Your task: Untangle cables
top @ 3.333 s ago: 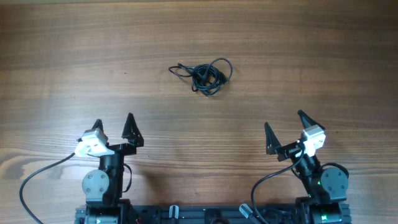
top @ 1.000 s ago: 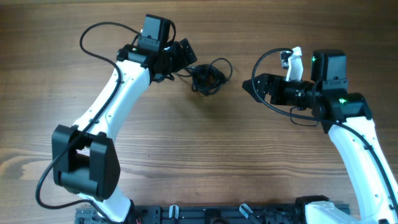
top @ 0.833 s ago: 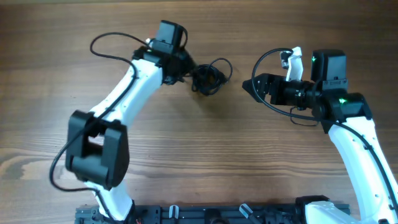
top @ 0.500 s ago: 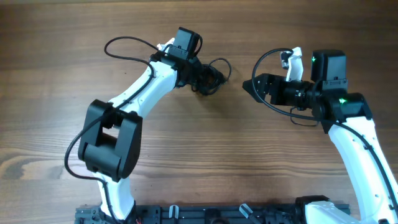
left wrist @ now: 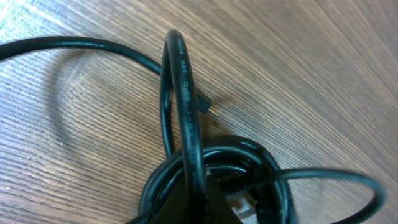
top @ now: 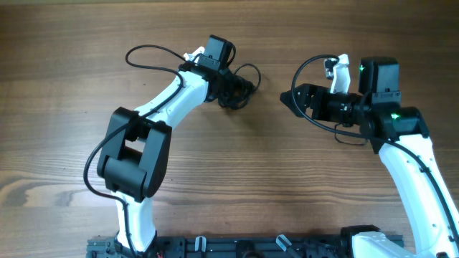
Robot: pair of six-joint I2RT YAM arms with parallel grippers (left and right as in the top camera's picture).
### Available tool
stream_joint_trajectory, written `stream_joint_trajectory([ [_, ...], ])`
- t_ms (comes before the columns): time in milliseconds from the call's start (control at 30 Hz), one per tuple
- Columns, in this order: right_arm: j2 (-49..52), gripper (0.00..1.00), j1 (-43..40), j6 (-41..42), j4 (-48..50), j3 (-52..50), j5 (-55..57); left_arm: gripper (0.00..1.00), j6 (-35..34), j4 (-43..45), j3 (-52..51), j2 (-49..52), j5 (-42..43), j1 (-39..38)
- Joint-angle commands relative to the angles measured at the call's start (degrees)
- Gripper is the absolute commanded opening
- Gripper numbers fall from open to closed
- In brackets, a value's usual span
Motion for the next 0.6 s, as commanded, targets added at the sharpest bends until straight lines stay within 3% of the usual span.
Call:
stream_joint_trajectory([
  [0,0.59,1.0,-0.17,0.48,1.29,0.31,0.22,0.04,4.87,0.0,0.61,-10.03,6.47,-0.2],
  [67,0.59,1.0,-0.17,0.63,3.41,0.31,-0.2,0.04,4.83,-1.16,0.61,-15.69,13.09,-0.2],
  [233,0.59,0.99,-0.13,1.49,4.48,0.31,-0.17,0.04,5.05,-3.85,0.61,-19.61,20.04,0.35],
  [367,0.59,0.94,-0.07,-1.68,4.83,0.31,-0.13,0.07,15.1,-8.76,0.61,-19.52,22.73,1.18],
  [467,0.83,0.92,0.02,-3.63,4.66,0.31,-0.17,0.08,27.89,-9.33,0.61,-19.52,35.74,1.14],
  [567,1.2,0.88,1.14,-7.8,4.61,0.31,-2.49,0.04,29.0,-9.29,0.61,-19.52,37.62,1.14],
])
